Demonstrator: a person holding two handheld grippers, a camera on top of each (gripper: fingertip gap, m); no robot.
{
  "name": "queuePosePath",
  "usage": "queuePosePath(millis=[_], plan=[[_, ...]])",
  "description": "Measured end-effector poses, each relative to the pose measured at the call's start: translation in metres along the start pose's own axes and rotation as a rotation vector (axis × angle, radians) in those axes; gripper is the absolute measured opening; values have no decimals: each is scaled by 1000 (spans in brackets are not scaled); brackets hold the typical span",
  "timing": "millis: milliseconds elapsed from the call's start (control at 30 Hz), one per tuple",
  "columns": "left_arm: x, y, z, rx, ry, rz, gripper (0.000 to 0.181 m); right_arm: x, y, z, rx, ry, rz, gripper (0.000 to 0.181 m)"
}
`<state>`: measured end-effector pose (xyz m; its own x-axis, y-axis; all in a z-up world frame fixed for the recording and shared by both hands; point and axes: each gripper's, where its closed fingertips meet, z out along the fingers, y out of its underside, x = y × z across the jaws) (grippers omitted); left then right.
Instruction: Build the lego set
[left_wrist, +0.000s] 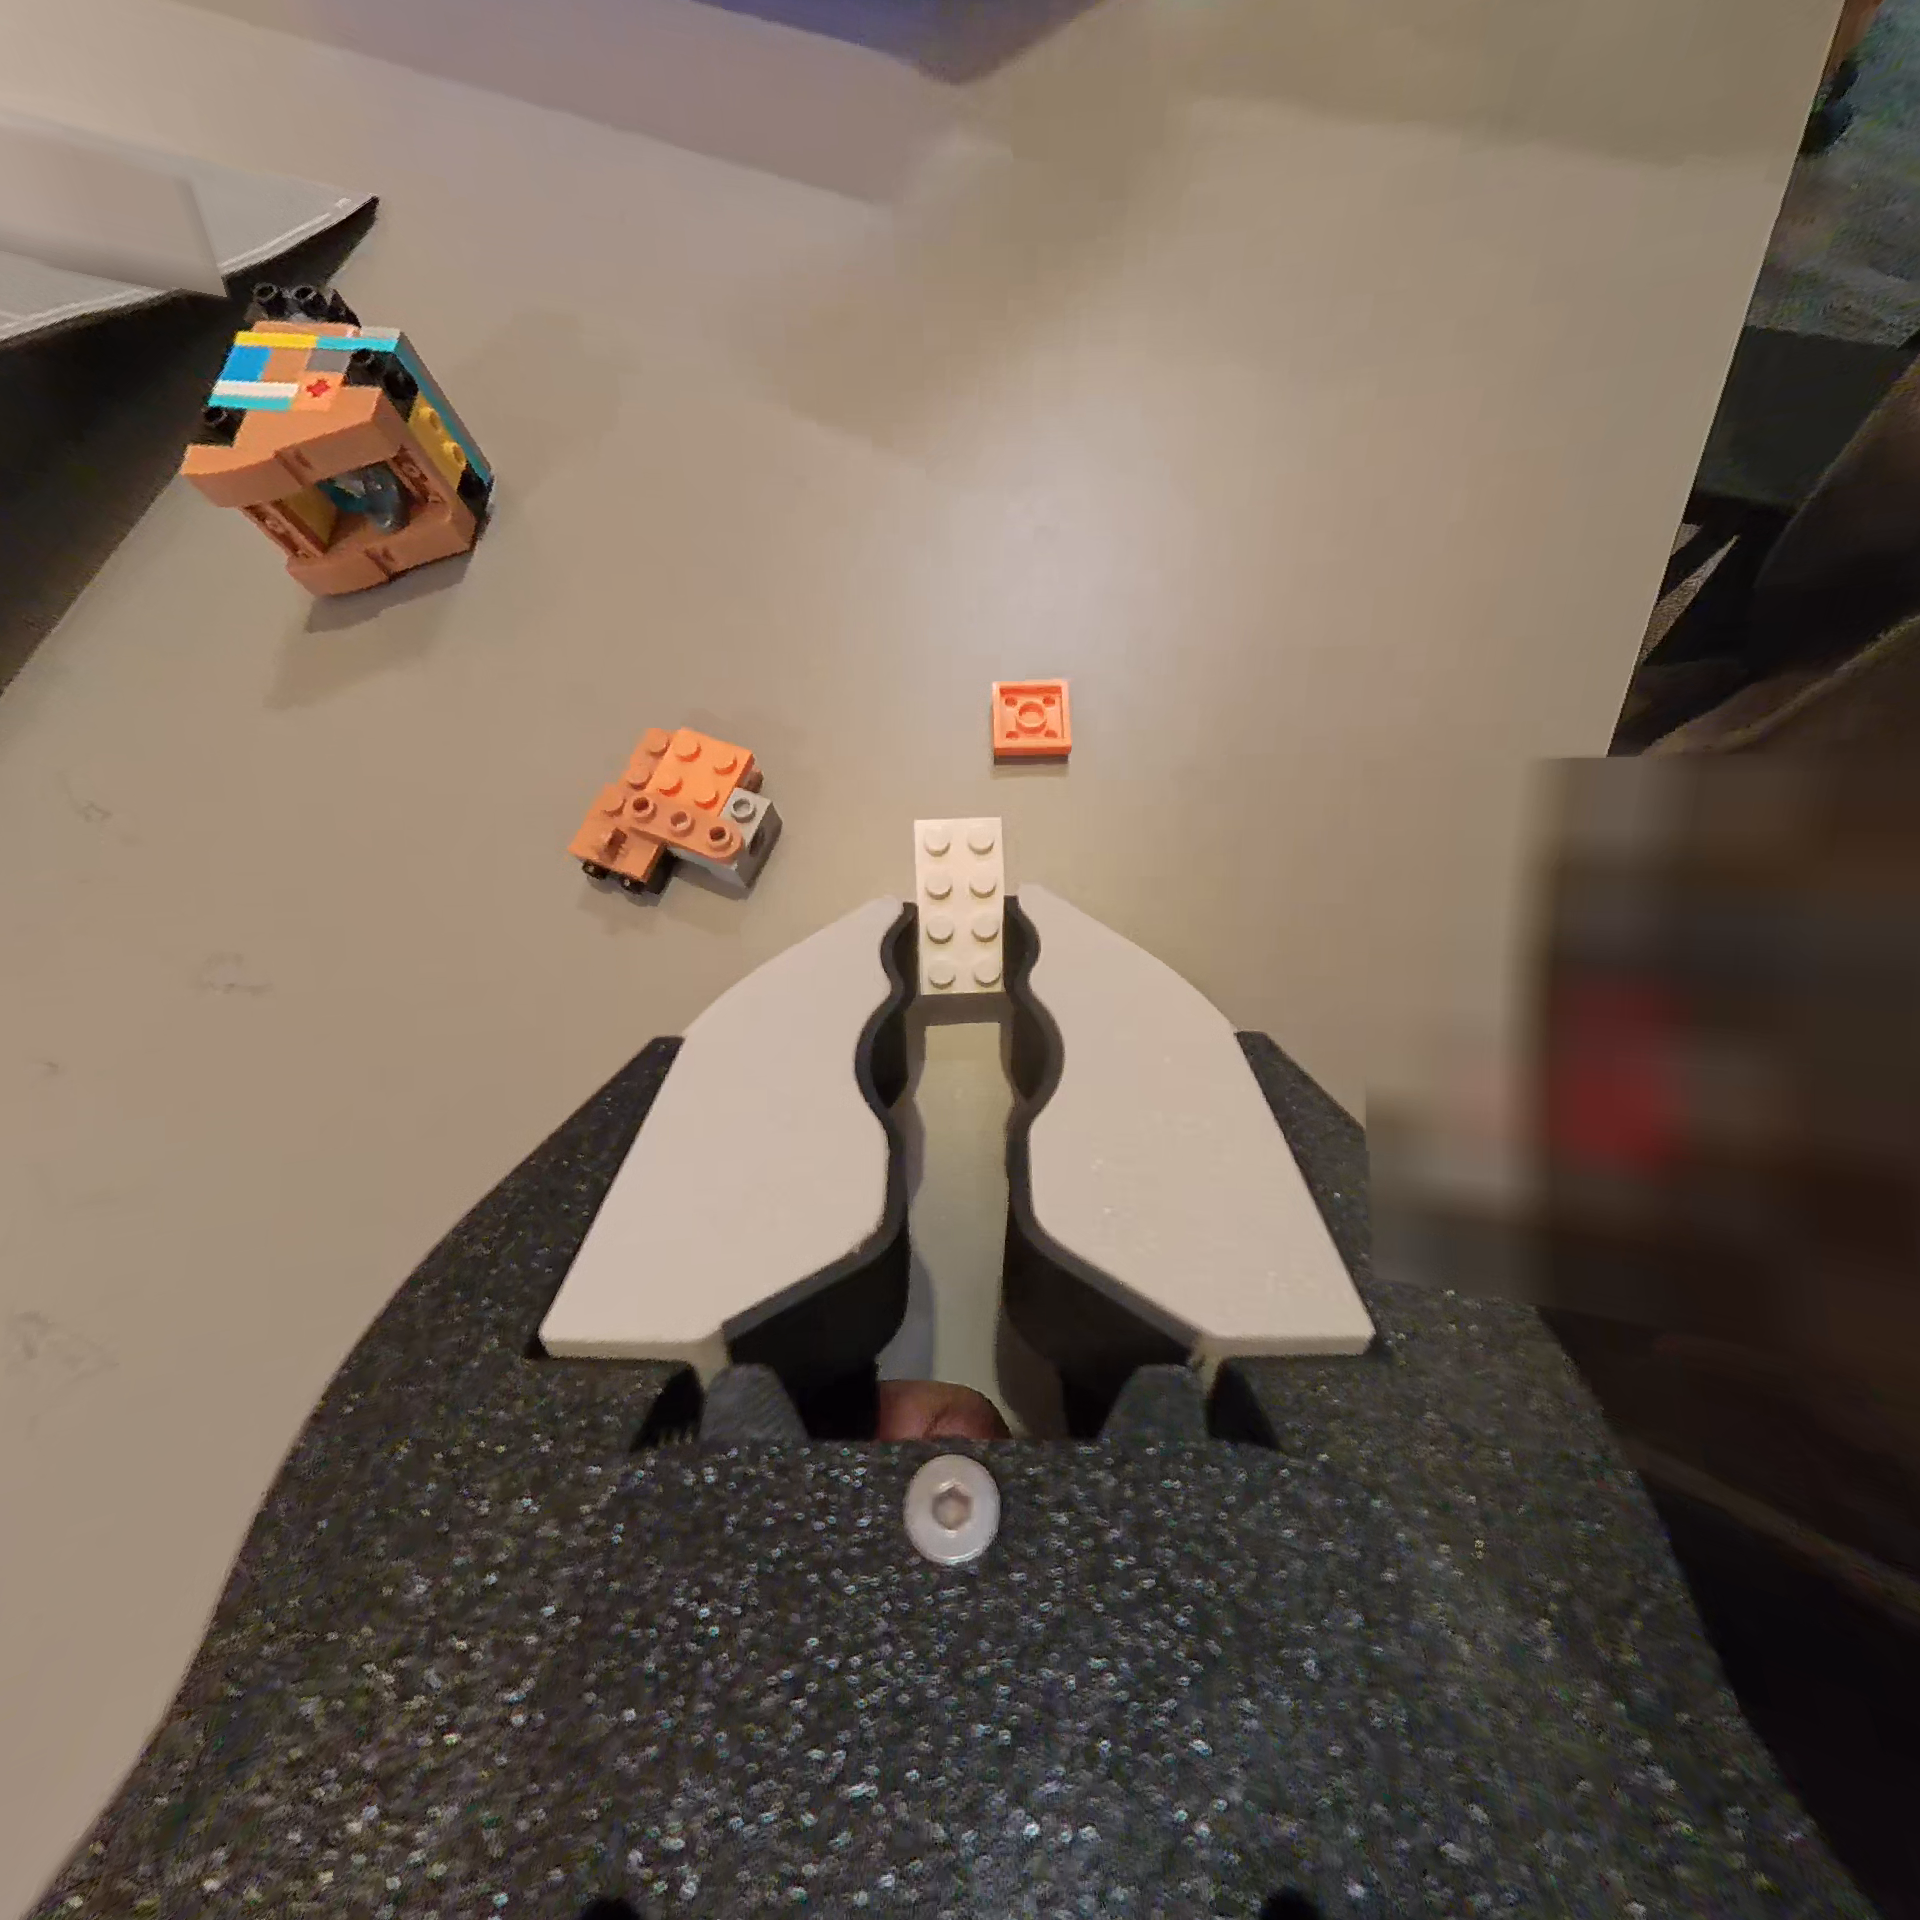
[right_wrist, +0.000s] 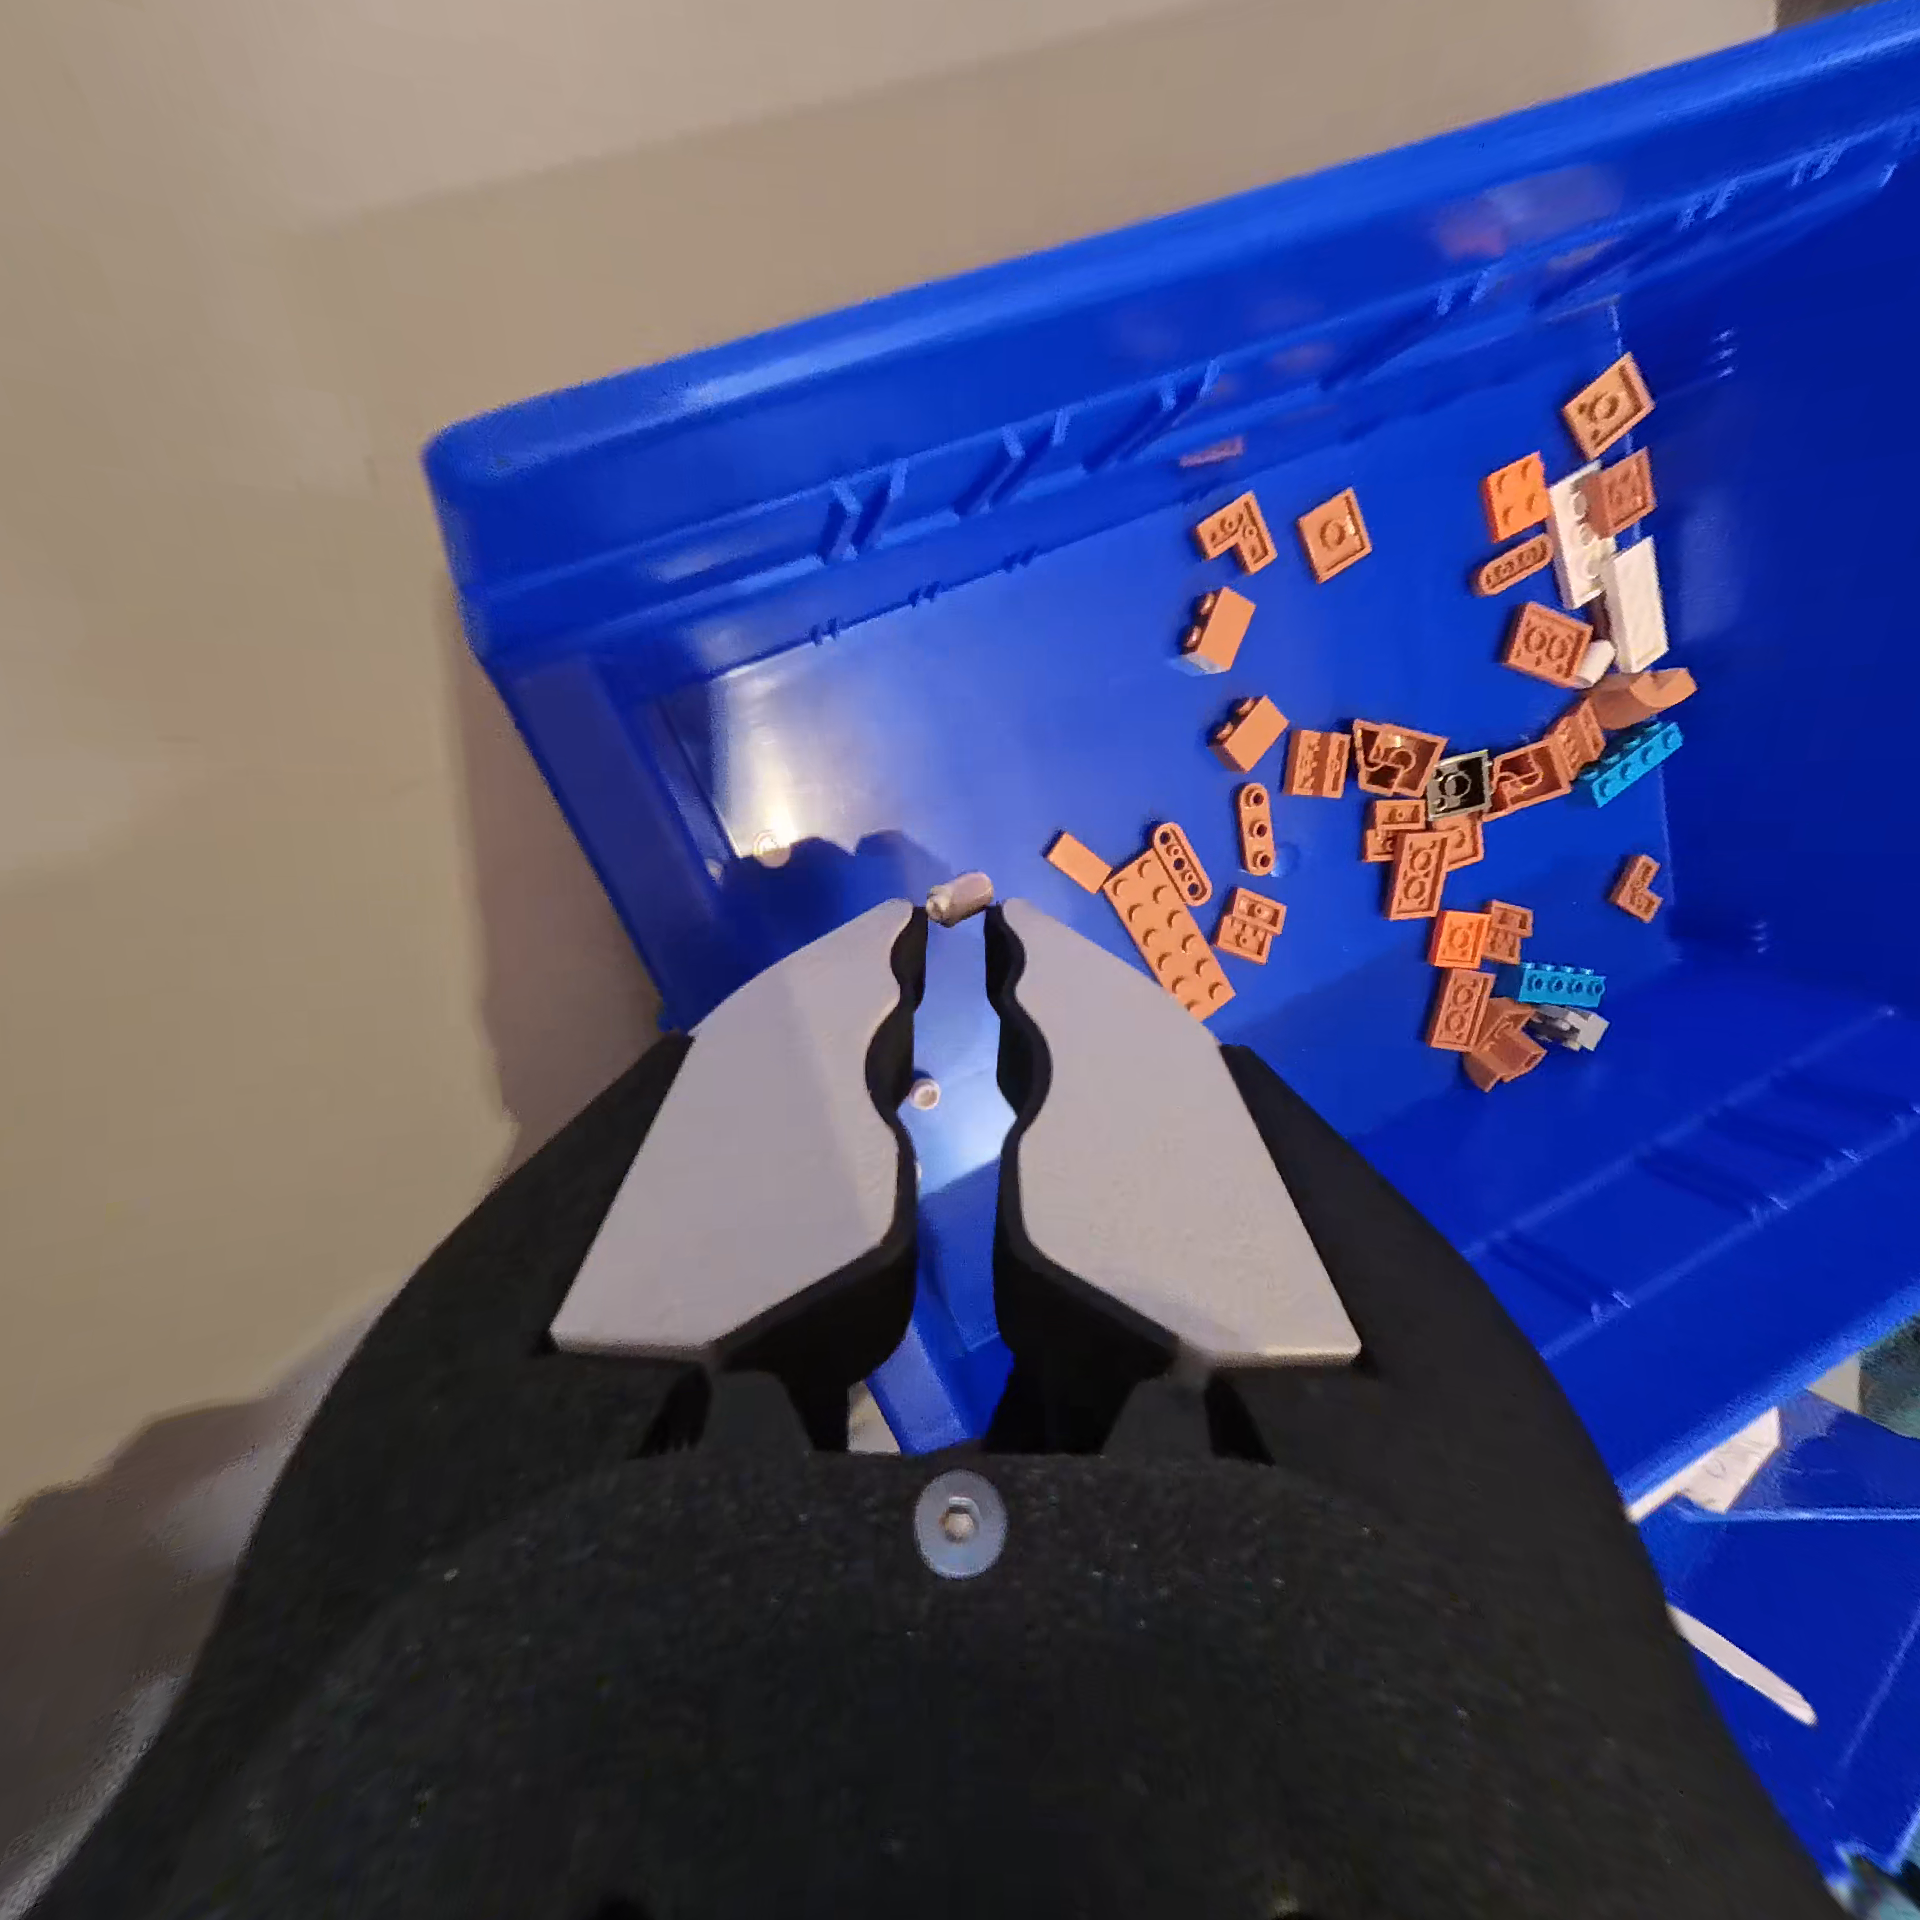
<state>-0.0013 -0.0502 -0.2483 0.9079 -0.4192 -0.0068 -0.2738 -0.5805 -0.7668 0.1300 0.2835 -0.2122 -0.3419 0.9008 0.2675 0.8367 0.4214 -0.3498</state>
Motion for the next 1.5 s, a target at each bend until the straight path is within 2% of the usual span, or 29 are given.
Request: queuePosePath(millis=[300,367,467,600,733,900,1233,1500], plan=[[1,2,4,-19,33,19,15,-22,-15,-31,117,80,10,14],[1,2,5,-19,40,16,15,-50,-40,-39,190,36,-34,13],[2,2,4,-17,51,14,15,-120,-95,-41,338,-110,-149,12],[3,2,5,-25,71,16,15,-206,-148,-1,383,-304,-323,13],[5,2,6,-28,79,25,15,-243,-183,35,398,-435,-364,15],[6,1,5,-15,90,19,15,-250,-195,55,351,-472,-388,17],[6,3,7,-39,97,25,15,-251,-207,51,421,-508,-306,7],[5,4,8,-48,89,25,15,-249,-210,46,471,-555,-245,6]])
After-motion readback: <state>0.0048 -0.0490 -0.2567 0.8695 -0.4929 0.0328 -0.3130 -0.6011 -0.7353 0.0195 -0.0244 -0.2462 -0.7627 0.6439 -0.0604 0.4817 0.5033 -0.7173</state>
